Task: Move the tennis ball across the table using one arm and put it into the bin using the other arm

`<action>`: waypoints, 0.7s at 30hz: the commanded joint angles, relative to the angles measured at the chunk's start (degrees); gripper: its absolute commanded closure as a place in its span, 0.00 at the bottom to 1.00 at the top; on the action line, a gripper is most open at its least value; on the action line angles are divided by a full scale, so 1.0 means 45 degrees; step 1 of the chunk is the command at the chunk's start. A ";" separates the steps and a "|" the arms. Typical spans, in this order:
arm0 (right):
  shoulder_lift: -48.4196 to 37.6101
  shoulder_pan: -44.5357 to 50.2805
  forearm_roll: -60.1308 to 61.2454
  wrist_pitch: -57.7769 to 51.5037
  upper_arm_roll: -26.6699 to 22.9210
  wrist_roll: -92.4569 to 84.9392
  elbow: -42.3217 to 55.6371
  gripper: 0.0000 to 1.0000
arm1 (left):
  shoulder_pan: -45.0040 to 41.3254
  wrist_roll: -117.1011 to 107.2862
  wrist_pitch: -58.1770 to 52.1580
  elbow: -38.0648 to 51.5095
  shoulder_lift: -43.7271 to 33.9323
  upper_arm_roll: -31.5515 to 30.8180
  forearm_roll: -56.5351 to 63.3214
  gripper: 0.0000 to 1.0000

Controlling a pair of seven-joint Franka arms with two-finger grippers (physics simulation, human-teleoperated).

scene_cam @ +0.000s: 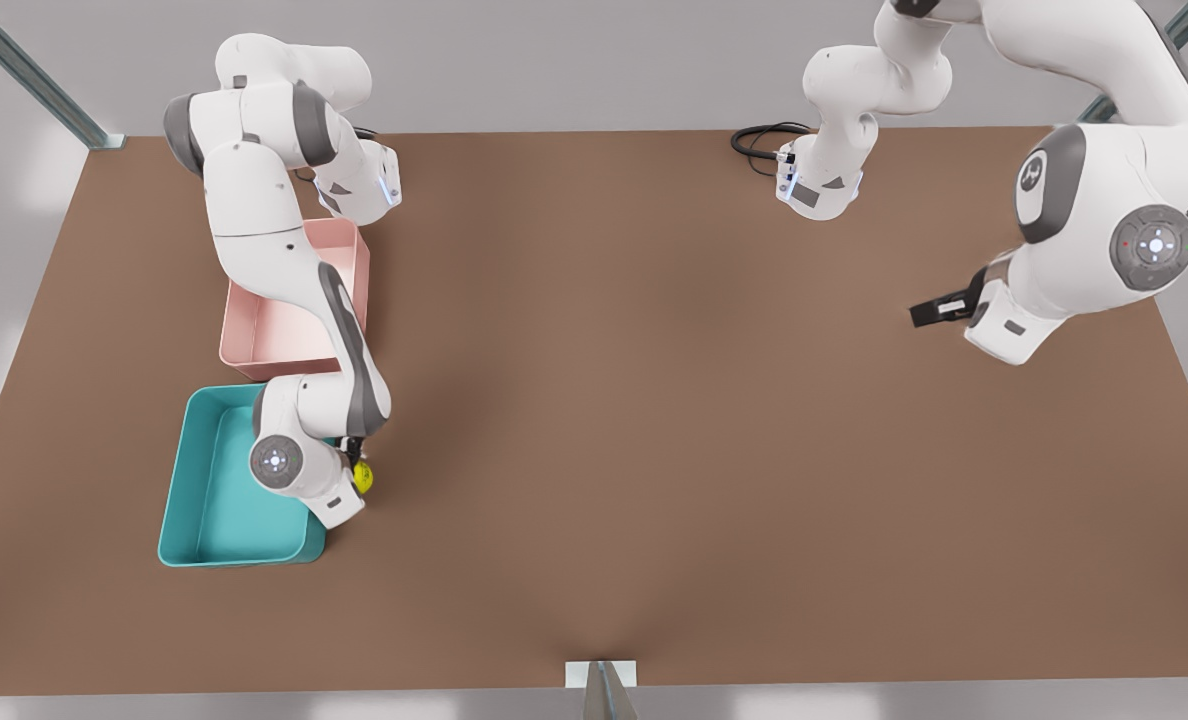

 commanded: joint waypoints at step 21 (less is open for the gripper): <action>-0.0697 -0.0031 0.0433 0.1512 -0.0002 -0.6140 -0.1789 0.00 | 0.0081 0.0356 -0.0373 0.0002 0.0183 -0.0480 -0.0438 0.00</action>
